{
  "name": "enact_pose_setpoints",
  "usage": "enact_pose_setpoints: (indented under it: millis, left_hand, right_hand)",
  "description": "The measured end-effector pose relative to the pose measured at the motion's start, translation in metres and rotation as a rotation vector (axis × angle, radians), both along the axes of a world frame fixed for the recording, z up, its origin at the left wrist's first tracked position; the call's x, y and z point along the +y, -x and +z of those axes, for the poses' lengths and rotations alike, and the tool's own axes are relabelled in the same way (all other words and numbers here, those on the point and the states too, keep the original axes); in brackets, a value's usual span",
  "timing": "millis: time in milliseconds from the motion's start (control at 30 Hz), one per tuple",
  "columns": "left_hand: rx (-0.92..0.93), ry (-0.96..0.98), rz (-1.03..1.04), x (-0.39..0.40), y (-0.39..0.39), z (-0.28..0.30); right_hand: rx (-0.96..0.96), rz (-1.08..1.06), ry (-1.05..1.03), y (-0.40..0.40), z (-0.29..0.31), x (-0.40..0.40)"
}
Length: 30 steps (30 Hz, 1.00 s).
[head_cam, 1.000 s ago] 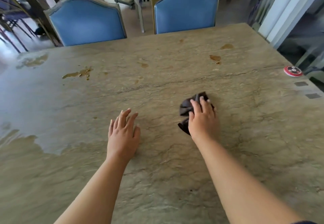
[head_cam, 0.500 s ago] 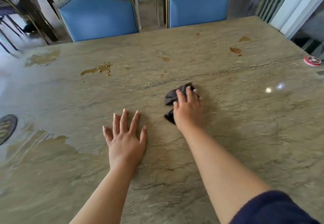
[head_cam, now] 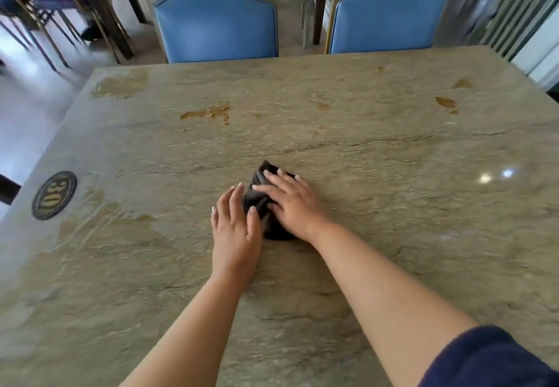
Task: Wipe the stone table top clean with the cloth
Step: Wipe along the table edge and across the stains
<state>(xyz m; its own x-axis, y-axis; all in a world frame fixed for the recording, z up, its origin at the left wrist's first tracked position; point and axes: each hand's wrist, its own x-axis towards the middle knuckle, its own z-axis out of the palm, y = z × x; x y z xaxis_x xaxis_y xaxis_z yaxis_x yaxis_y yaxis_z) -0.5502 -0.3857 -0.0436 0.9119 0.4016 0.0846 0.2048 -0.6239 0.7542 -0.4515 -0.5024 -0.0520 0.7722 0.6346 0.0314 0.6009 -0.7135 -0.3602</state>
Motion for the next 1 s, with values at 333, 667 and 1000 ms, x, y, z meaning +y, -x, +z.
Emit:
enact_pose_setpoints:
  millis: [333, 667, 1000]
  left_hand:
    - [0.54, -0.438, -0.064, 0.106, 0.042, 0.0]
    - [0.515, -0.173, -0.256, 0.147, 0.053, 0.005]
    - [0.472, -0.327, -0.599, 0.188, 0.065, 0.014]
  right_hand:
    - [0.028, -0.828, 0.092, 0.036, -0.001, 0.021]
    - [0.057, -0.198, -0.069, 0.119, 0.0, 0.131]
    - [0.004, -1.105, 0.043, 0.183, -0.002, 0.149]
